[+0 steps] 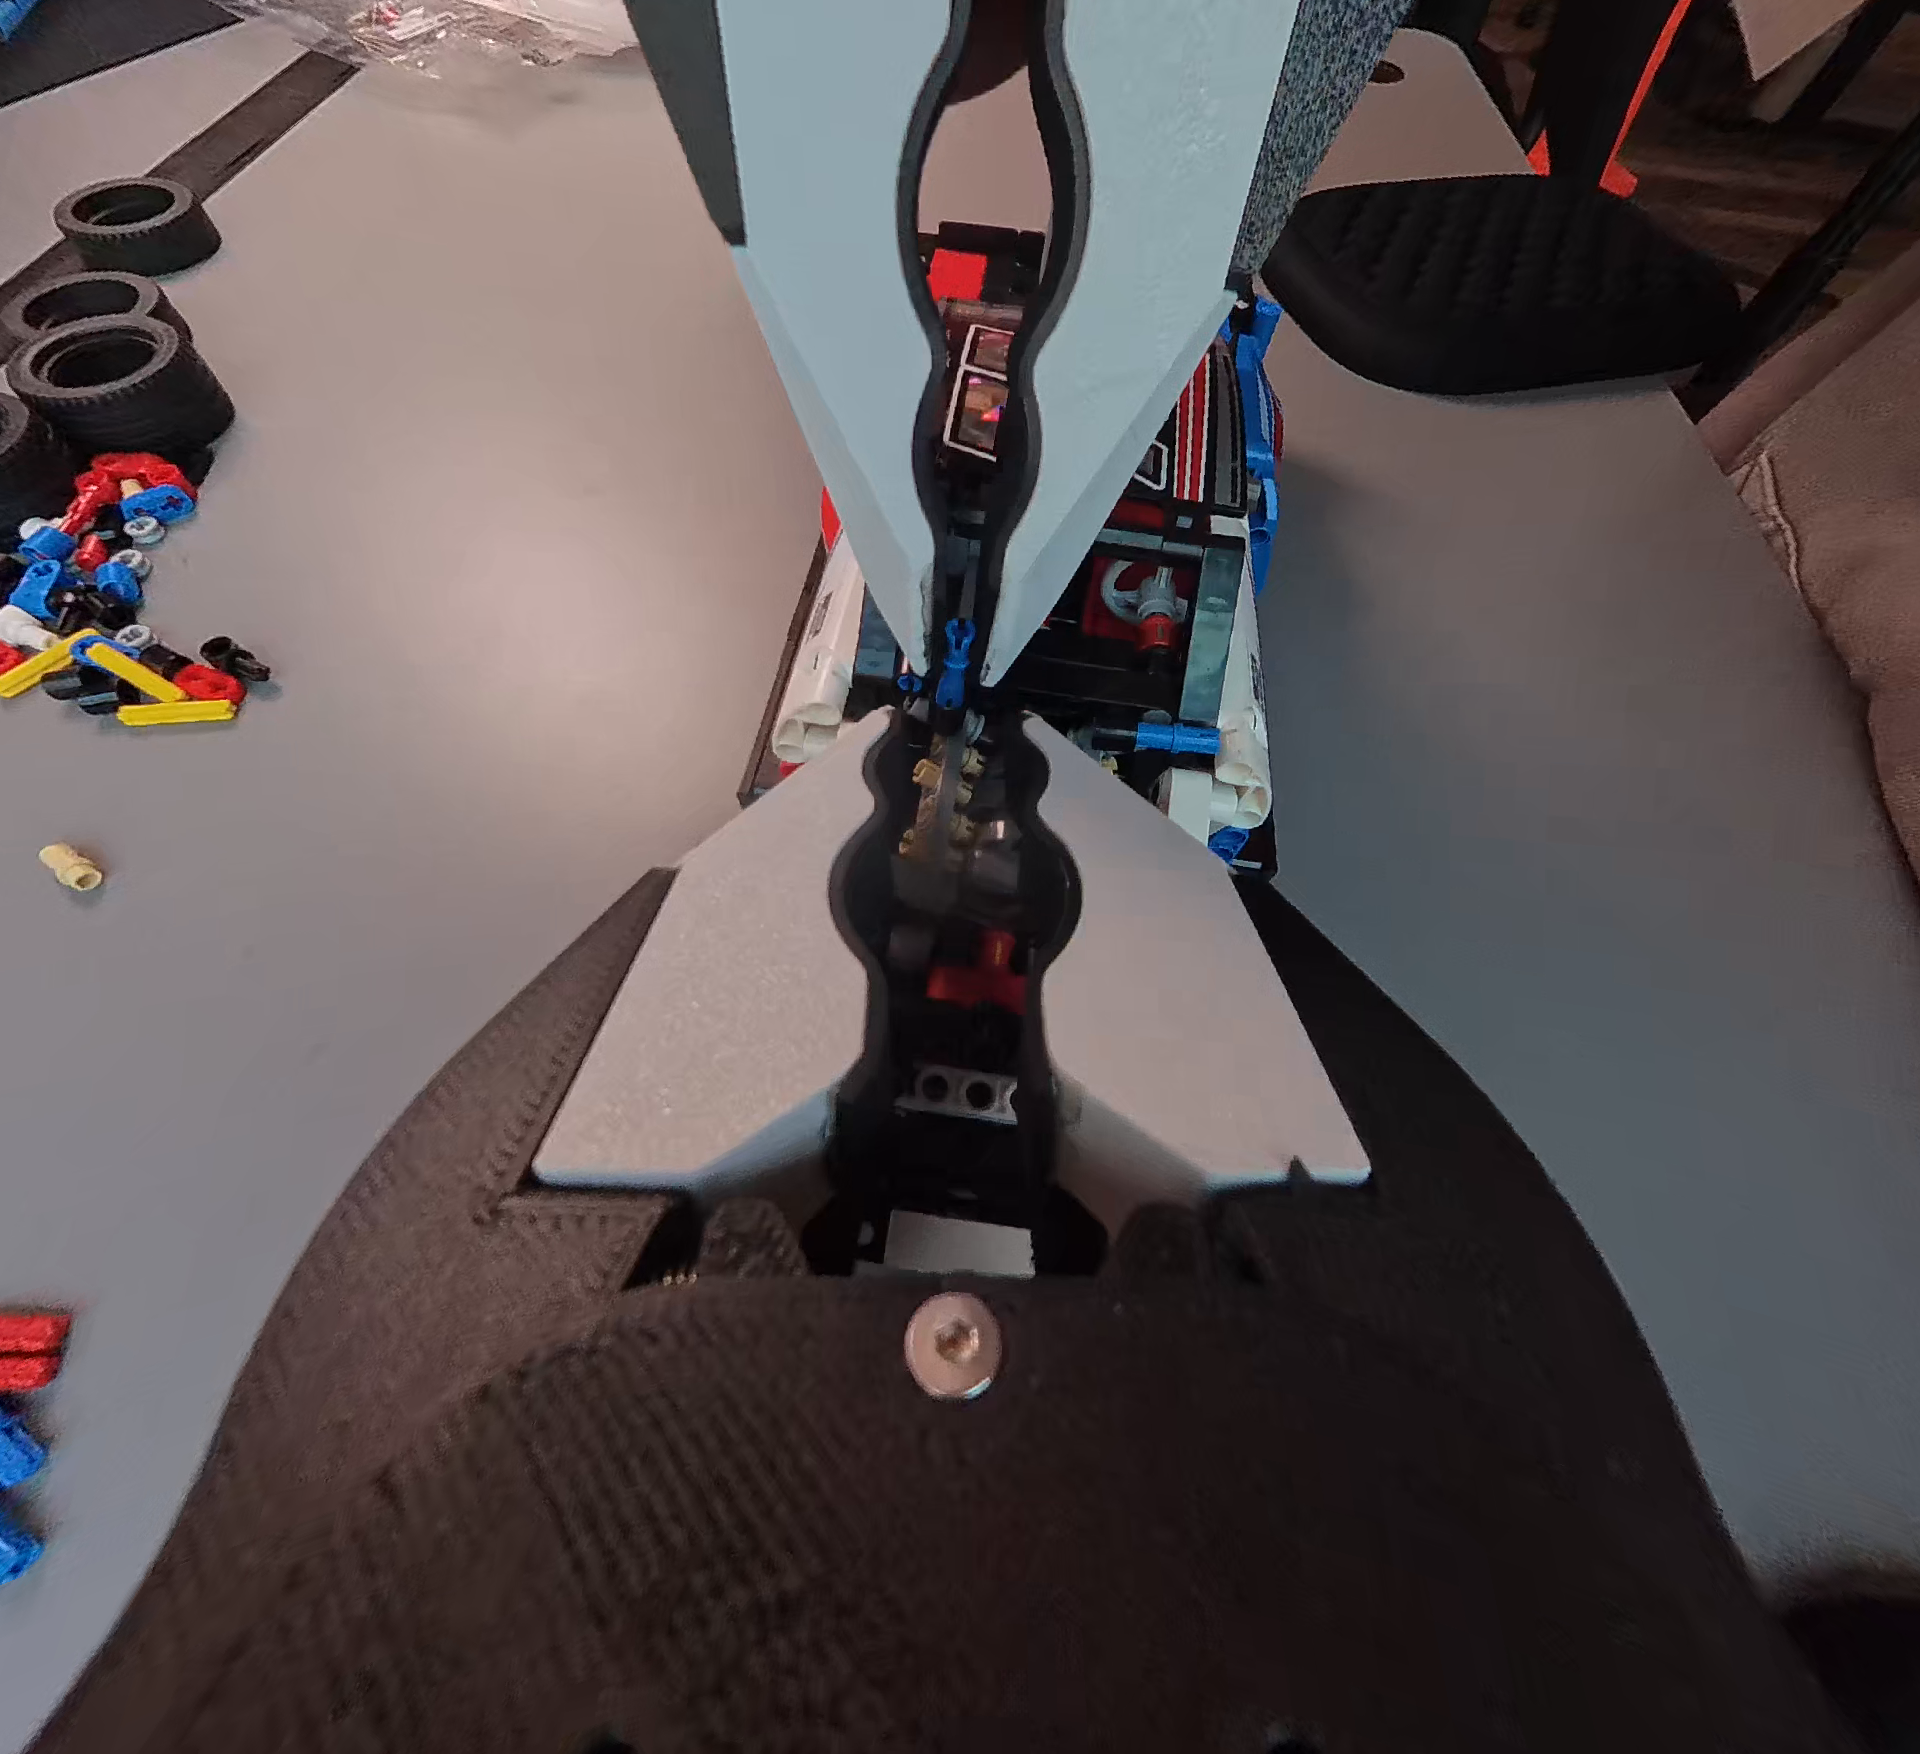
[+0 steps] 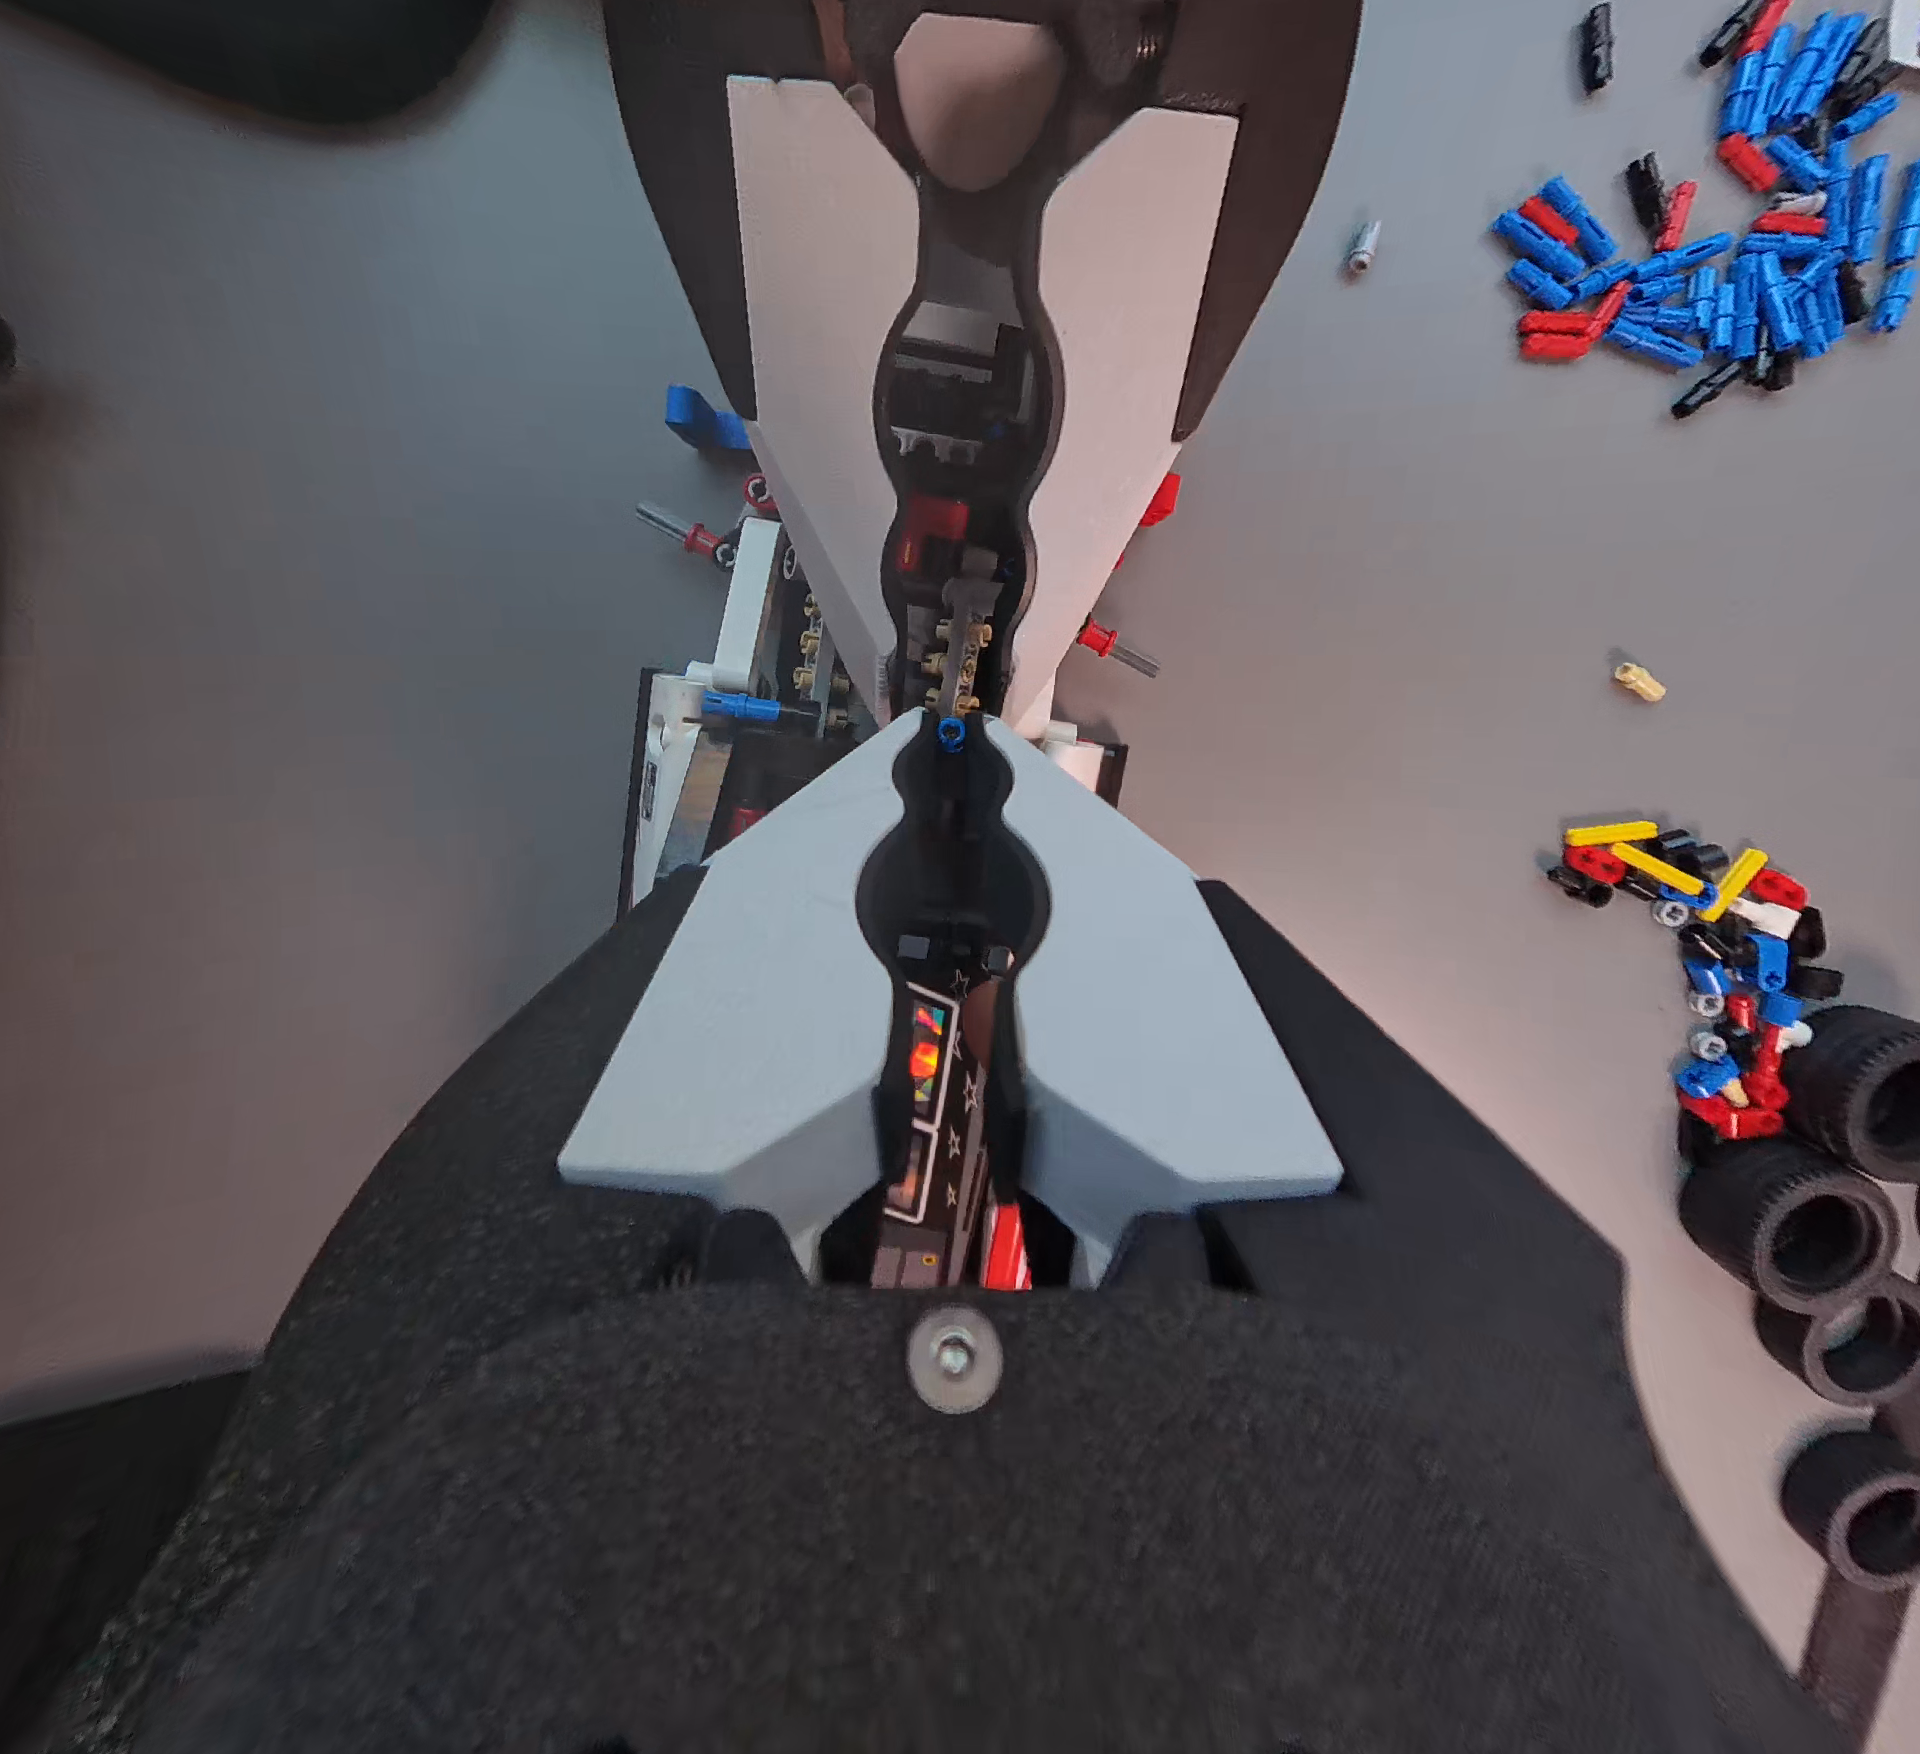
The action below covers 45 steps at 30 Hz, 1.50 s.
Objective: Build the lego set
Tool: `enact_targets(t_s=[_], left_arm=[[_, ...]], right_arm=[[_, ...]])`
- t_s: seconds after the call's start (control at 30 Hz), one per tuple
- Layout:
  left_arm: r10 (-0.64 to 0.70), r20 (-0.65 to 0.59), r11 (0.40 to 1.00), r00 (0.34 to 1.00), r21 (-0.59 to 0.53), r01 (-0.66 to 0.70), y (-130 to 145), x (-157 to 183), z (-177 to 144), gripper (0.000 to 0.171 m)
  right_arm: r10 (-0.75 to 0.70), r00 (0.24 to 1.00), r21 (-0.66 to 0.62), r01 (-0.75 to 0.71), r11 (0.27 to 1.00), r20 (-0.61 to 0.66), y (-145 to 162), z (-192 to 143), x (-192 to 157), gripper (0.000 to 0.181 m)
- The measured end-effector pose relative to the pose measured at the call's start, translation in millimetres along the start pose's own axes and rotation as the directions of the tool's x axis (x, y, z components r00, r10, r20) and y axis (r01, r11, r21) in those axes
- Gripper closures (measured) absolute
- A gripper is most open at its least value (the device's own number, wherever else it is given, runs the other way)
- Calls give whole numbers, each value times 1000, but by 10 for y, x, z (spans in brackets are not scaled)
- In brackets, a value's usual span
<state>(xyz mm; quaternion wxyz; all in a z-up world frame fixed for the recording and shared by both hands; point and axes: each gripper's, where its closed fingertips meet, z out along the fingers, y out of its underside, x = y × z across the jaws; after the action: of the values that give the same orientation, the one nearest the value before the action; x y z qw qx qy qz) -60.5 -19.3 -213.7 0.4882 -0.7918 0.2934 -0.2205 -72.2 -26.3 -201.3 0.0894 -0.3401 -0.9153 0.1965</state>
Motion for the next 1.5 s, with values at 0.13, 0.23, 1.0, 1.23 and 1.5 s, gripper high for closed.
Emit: enact_targets(t_s=[0.13,0.23,1.0,1.23,1.5], left_arm=[[-10,-18,1000,1000,0,10,-11,7,20,158],[8,-23,1000,1000,-20,-8,13,16,56,159],[56,-94,997,994,-51,-61,-54,-5,166,164],[48,-72,999,996,-10,-49,-66,-17,167,167],[72,-56,997,996,-1,-72,-65,-9,179,169]], right_arm=[[18,998,97,-13,995,-54,5,-36,16,180],[-37,995,58,43,997,-95,63,-45,7,180],[-35,996,-17,34,999,-77,138,-58,-7,180],[47,996,33,-45,998,-73,164,-76,2,180],[237,968,45,-234,971,-86,196,-90,14,180]])
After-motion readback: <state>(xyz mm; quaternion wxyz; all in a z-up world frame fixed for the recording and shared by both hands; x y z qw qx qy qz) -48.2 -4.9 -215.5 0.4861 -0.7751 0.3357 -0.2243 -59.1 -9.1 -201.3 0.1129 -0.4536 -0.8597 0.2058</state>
